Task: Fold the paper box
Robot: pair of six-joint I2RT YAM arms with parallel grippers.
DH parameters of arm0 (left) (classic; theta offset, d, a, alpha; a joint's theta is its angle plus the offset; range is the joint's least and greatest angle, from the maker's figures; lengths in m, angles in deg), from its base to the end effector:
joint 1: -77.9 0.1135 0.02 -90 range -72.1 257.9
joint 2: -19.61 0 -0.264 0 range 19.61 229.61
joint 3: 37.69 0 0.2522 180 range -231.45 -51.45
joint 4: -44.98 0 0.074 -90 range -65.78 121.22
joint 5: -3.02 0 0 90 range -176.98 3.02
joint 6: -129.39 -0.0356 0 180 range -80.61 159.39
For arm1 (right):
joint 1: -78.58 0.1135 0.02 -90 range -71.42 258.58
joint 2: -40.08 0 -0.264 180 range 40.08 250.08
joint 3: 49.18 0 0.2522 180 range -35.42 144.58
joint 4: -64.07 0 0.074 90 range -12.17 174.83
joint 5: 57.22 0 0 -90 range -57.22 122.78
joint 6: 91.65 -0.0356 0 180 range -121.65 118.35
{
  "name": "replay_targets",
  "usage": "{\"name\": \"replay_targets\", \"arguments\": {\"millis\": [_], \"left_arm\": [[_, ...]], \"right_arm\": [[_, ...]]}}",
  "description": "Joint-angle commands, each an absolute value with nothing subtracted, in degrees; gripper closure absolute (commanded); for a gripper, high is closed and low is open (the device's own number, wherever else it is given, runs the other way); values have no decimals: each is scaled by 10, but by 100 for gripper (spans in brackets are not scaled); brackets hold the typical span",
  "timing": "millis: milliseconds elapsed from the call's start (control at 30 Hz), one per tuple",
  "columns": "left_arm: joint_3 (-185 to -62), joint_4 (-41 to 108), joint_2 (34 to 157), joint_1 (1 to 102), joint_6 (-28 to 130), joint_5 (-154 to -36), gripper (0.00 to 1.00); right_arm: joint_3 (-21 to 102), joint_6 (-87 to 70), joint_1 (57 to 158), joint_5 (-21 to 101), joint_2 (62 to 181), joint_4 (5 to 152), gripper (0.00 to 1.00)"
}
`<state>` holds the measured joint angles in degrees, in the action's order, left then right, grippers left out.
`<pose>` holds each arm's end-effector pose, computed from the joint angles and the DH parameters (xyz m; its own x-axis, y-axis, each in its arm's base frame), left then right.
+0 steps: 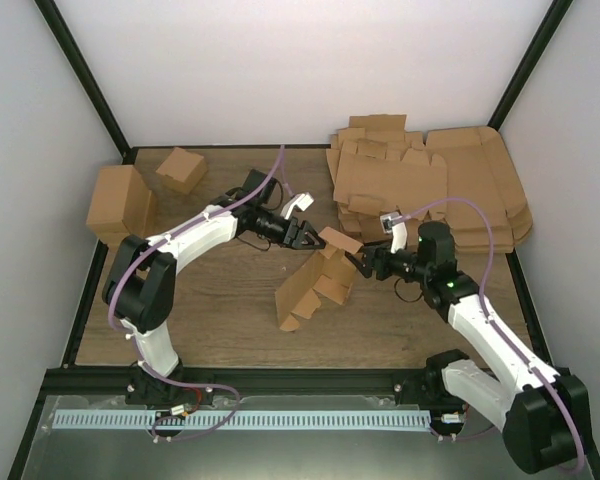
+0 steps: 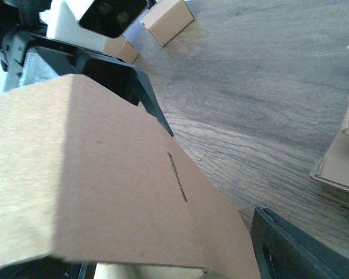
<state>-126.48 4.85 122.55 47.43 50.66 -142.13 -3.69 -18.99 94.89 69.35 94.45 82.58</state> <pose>0.3116 -0.2172 0.2325 -0.8236 0.3550 -0.4424 0.5524 0.3252 -0.7675 0.1922 0.0783 0.2420 -0.6400 0.0621 -0.7659 -0.5683 0.6325 0.5263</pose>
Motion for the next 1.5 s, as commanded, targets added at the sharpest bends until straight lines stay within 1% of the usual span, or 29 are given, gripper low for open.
{"name": "replay_targets", "arguments": {"millis": [0,267,400,533,633,867,967,1033,1167,1333,1467], "left_arm": [[-1281,45,1234,473,488,-1423,30],[-1283,45,1232,473,487,-1423,30],[-1285,42,1233,473,485,-1425,30],[-1285,41,1232,473,484,-1428,30],[-1285,39,1232,473,482,-1428,30],[-1285,36,1229,473,480,-1429,30],[-1285,34,1229,473,478,-1430,30],[-1285,33,1230,473,476,-1431,30],[-1286,34,1232,473,476,-1432,30],[-1288,32,1231,473,475,-1433,30],[-1295,29,1231,473,473,-1432,29]], "right_arm": [[-16,-182,946,698,909,853,27],[-9,-177,945,701,846,886,27],[-11,-172,946,675,797,867,27],[7,-172,946,636,776,855,27],[24,-169,945,614,794,842,25],[83,-163,946,630,872,859,25],[105,-142,946,678,924,910,28],[96,-135,946,726,944,913,35],[60,-141,946,771,944,896,40],[40,-142,947,789,933,890,39],[31,-145,958,773,942,891,37]]}}
